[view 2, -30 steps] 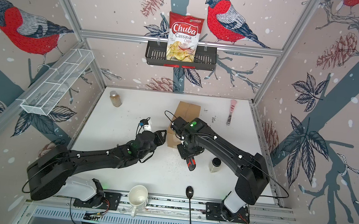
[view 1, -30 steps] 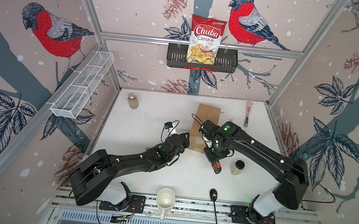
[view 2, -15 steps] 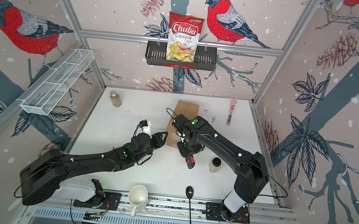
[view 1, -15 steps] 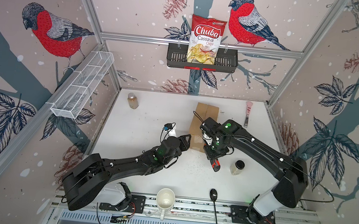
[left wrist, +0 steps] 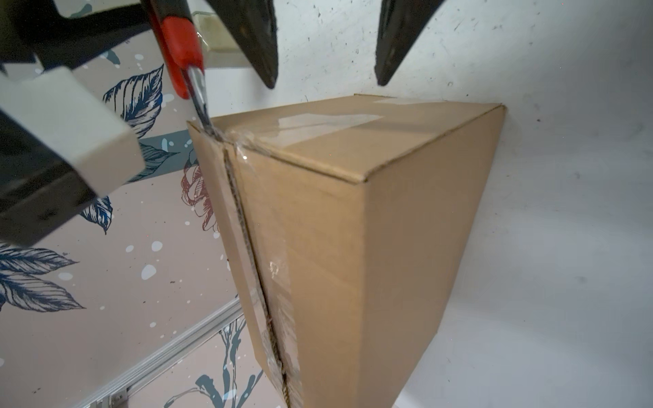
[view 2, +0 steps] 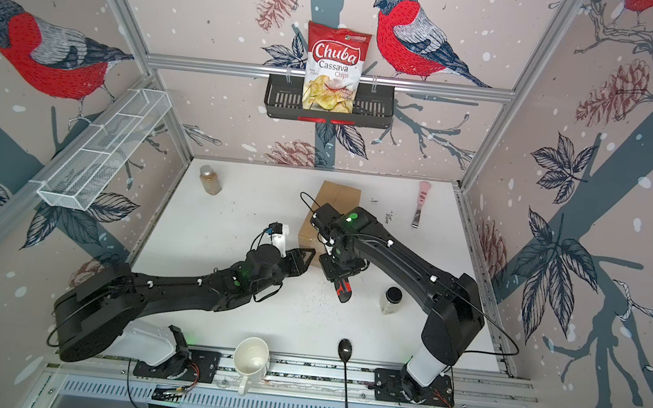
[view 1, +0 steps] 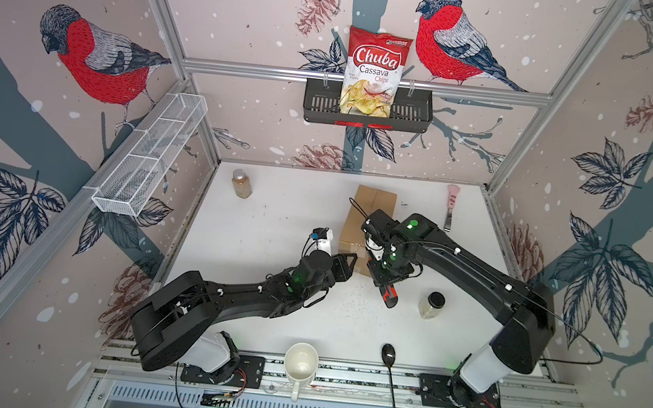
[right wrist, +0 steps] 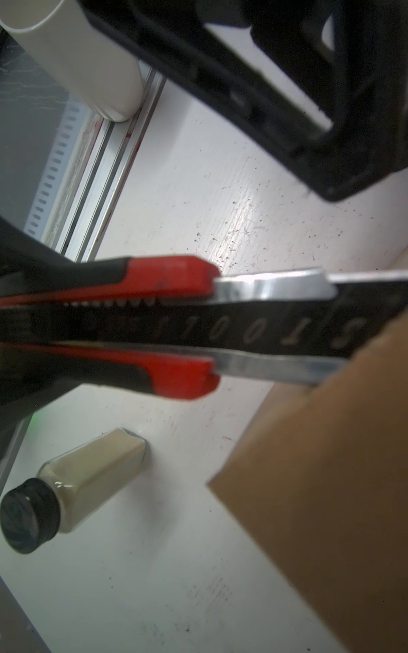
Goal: Unpack the express box
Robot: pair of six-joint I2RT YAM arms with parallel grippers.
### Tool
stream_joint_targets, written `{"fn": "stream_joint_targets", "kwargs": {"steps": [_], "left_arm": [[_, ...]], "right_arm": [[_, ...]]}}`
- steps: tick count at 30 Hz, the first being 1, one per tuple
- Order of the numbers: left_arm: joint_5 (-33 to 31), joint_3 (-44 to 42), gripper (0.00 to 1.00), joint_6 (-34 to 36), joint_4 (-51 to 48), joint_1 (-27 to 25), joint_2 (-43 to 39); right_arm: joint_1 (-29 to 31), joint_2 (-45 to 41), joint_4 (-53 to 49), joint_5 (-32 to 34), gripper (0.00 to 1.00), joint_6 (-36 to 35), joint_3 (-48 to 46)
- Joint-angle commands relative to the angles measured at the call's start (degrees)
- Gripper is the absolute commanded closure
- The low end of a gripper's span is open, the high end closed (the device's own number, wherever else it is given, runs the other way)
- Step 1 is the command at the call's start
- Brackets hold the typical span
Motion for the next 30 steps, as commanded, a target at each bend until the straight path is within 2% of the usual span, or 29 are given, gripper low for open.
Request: {"fn": "stream_joint_targets", "kwargs": {"steps": [1,16,30], "left_arm": [[1.06,0.84,0.55,1.19,4.75,0.03,1.26],[0.98,1.72,0.56,0.27,7.11,-0.06,3.60],[0.51,2.16,0.56,0.52,8.12,-0.06,4.66]], "right_arm": [[0.34,0.05,-1.09,0.66,0.98,-0.19,0.32],[0.59,1.25,-1.85,1.08,0.98,-0.54,0.90],[1.64,3.15,-3.48,4.55,0.98,1.76,2.51]]}}
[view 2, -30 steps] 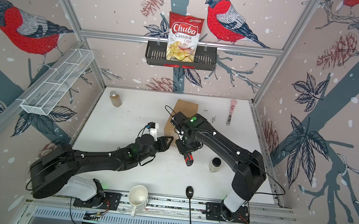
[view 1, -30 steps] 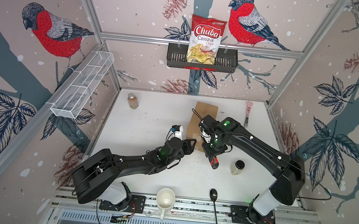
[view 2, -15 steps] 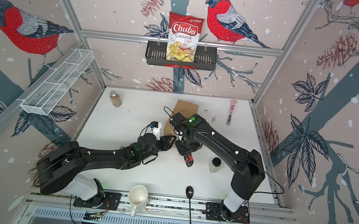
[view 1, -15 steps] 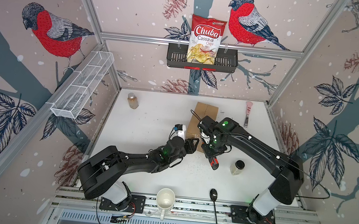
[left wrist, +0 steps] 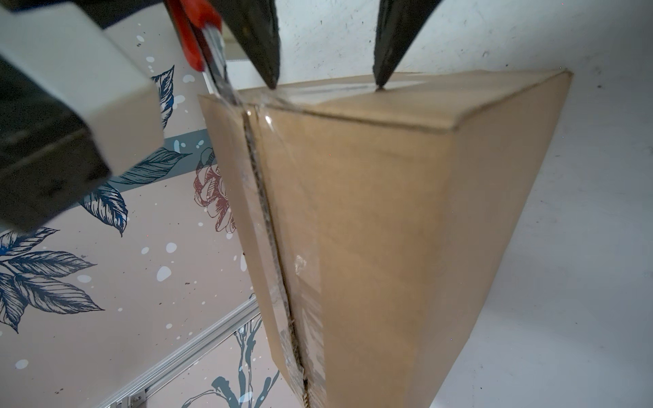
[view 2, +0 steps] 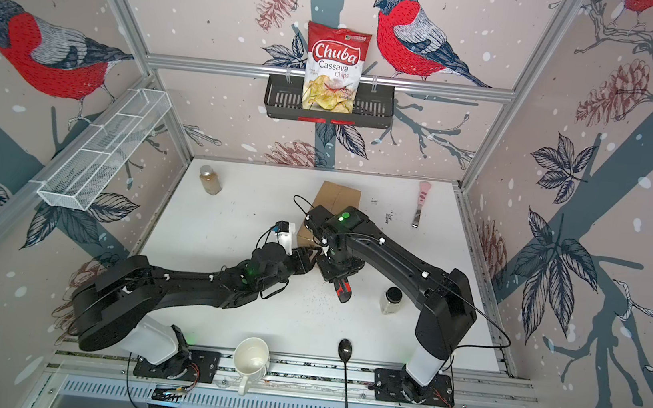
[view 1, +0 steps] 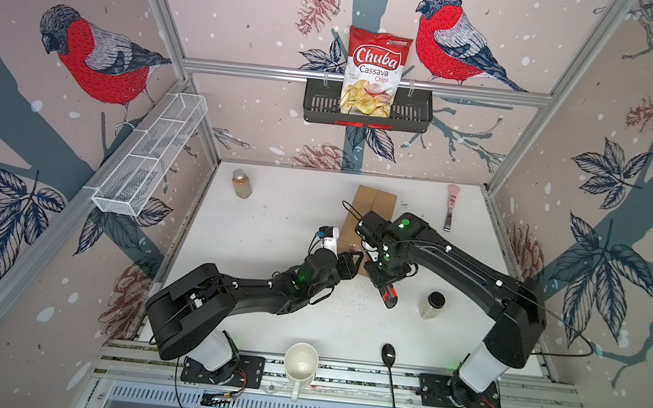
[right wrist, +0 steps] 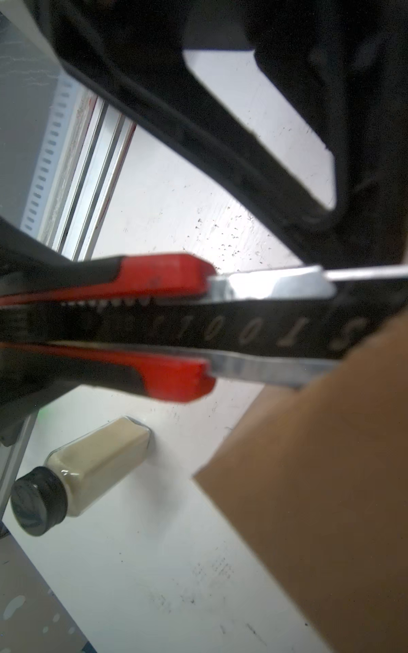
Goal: Unpack the express box
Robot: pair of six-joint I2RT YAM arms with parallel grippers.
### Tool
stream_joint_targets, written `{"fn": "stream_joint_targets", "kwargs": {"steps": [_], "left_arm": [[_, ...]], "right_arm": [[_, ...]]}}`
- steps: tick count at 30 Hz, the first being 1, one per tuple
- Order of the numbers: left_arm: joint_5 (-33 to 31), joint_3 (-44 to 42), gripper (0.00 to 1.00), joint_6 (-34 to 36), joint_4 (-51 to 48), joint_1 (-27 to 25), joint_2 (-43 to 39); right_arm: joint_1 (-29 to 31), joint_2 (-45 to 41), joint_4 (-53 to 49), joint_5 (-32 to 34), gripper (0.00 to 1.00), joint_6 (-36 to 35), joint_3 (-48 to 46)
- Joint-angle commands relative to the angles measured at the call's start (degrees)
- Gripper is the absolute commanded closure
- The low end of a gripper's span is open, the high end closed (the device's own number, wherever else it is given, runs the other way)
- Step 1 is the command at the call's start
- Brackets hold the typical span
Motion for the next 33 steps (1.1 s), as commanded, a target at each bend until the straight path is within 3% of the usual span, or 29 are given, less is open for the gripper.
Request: {"fn": "stream_joint_targets", "kwargs": {"steps": [1,9,15,24,33], "left_arm": [[-0.51,0.48,0.56,0.30,3.13,-0.08,0.12],[-0.37,-0.37,0.56,0.32,3.26,-0.08,-0.69],[-2.72,-2.90,0.55,1.21,0.60,-0.09,-5.64],[-7.16,-3.34,0.54,6.35,-4.99,2.18,-10.95],[-5.42,-2.19,0.72,9.48,-2.89,6.39,-8.88]], "right_arm": [[0.08,0.26,-1.28,1.90,0.98,1.53,0.30],[-0.70,0.18,-1.30,3.55,0.98,3.52,0.04],[-1.74,-0.10,-1.30,3.76,0.98,4.23,-0.49],[-3.67,-0.08,-1.29,3.53,0.98,6.00,-0.14],[-5.77,-0.66,-1.29,4.03,0.98,7.33,-1.81]]}}
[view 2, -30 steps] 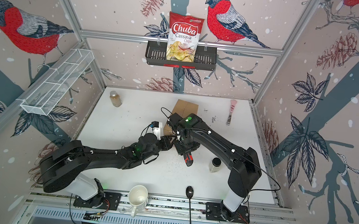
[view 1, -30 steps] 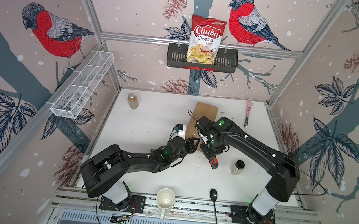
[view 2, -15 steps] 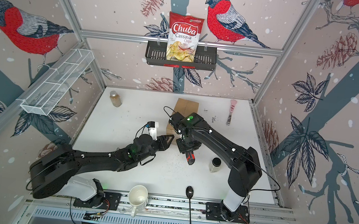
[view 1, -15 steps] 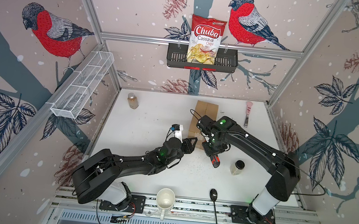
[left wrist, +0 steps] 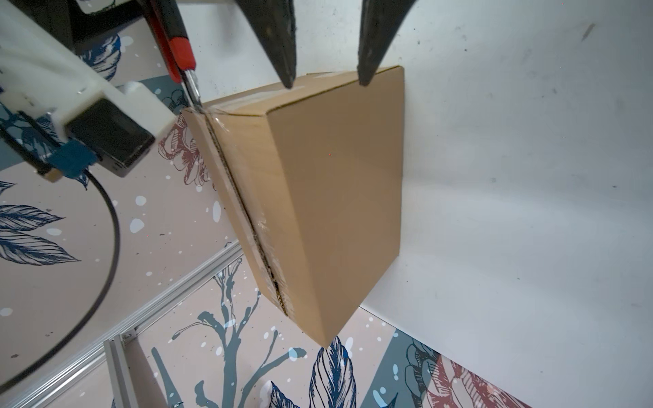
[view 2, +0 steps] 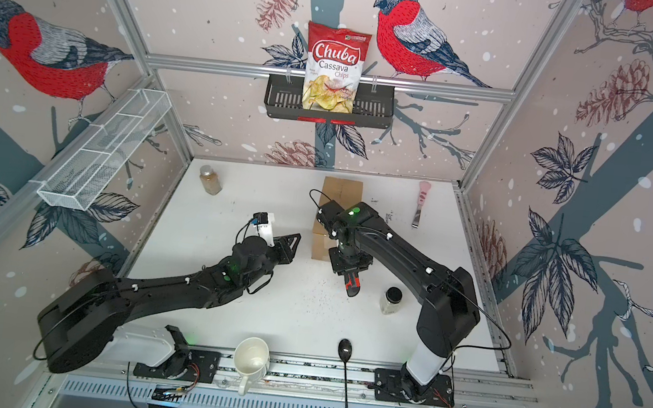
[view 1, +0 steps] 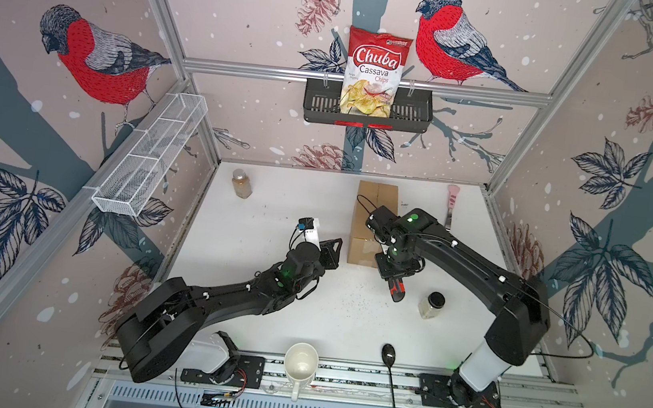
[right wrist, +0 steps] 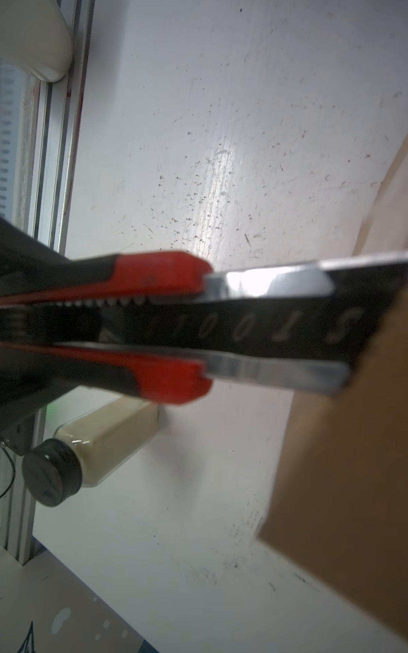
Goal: Unpack the express box
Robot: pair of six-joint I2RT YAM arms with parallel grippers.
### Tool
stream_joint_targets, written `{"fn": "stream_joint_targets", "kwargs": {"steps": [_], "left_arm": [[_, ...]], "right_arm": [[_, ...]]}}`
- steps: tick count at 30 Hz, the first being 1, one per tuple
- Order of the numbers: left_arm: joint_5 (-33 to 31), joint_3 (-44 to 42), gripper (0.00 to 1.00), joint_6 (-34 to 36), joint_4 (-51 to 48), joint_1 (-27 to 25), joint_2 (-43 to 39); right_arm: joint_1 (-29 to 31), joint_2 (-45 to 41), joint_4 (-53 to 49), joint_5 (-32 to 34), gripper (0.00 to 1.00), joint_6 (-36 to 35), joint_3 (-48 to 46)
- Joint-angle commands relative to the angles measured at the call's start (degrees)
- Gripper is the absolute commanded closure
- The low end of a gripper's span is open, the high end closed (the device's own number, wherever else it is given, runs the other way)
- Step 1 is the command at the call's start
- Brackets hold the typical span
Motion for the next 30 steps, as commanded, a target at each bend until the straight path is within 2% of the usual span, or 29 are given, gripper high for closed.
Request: {"fn": "stream_joint_targets", "kwargs": {"steps": [1,5,16,24,30], "left_arm": [[0.76,0.89,0.74,2.30,1.89,1.04,1.10],[4.52,2.48,0.77,2.69,4.40,2.74,4.90],[13.84,10.90,0.80,4.83,8.72,2.87,15.08],[17.36,12.11,0.81,4.43,13.81,2.87,19.44],[18.56,10.89,0.83,3.37,17.03,2.62,19.74]], "right_arm": [[-0.42,-0.25,-1.49,0.74,0.98,1.65,-0.28],[-1.58,-0.41,-1.52,0.97,0.98,1.89,-0.36],[-3.10,-0.24,-1.55,-0.42,0.98,2.18,-0.24],[-3.36,-0.51,-1.57,-2.67,0.98,2.22,-1.33],[-3.34,-0.29,-1.57,-3.71,0.98,1.96,-0.74]]}}
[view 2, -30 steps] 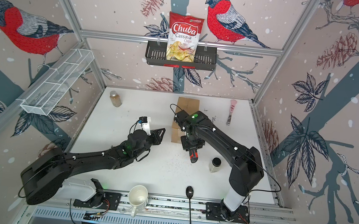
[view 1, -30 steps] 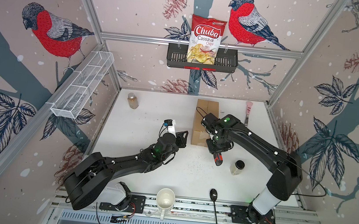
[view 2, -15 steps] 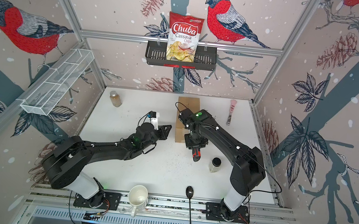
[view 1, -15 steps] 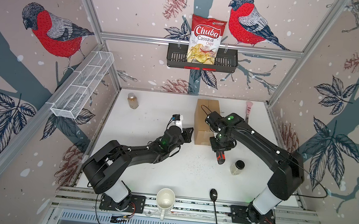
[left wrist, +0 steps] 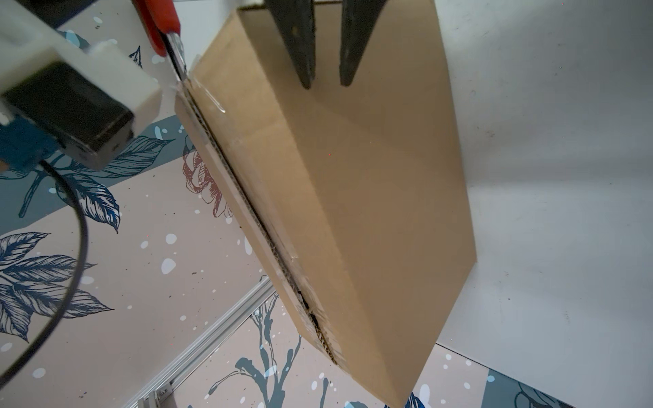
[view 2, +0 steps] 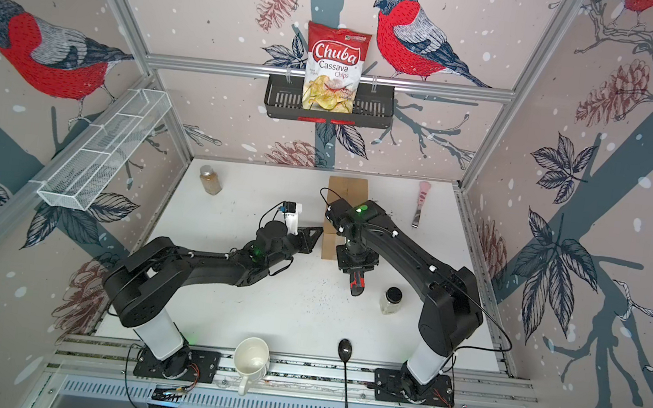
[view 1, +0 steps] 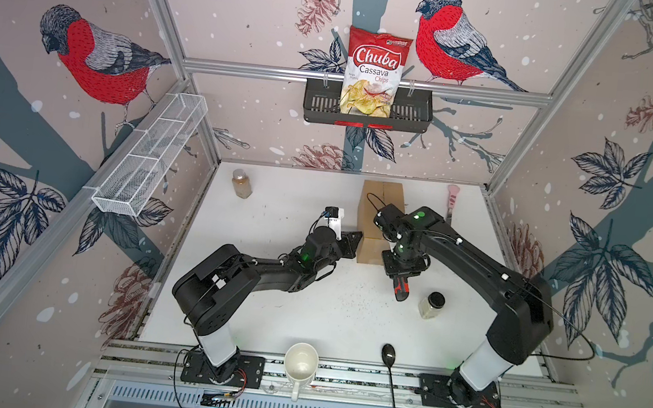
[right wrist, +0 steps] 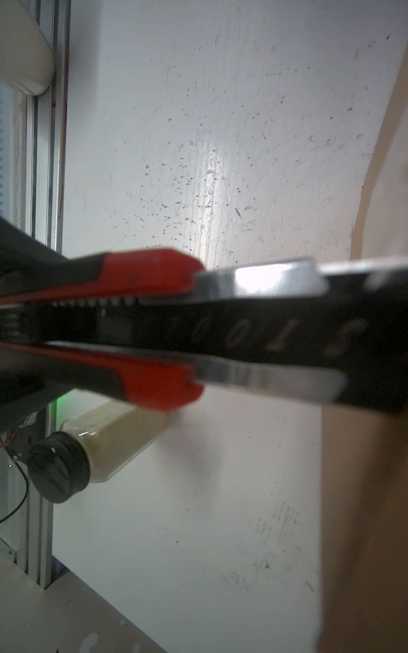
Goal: Unpack the express box
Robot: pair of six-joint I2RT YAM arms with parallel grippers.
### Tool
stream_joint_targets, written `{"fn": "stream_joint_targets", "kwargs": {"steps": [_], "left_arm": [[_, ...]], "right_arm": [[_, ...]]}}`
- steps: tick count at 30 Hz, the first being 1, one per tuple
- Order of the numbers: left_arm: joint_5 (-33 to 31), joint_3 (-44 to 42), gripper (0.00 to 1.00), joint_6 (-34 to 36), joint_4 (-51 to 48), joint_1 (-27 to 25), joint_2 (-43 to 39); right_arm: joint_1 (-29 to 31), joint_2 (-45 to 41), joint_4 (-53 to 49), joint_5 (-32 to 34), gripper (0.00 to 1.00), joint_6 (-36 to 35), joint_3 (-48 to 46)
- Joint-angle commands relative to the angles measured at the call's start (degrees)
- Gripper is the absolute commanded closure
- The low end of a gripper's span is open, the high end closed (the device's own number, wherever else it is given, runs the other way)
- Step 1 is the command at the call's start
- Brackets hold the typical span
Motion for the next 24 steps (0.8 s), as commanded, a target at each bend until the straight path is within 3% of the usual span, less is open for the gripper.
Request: {"fn": "stream_joint_targets", "kwargs": {"steps": [1,24], "left_arm": [[2.32,-0.92,0.83,-0.54,5.98,-0.47,-0.35],[-3.86,-2.88,0.85,-1.17,9.22,-5.41,-1.87]], "right_arm": [[-0.02,0.17,-1.42,-2.31,0.98,-0.59,0.59],[0.31,1.43,-1.41,-4.71,1.00,-4.48,2.90]]}}
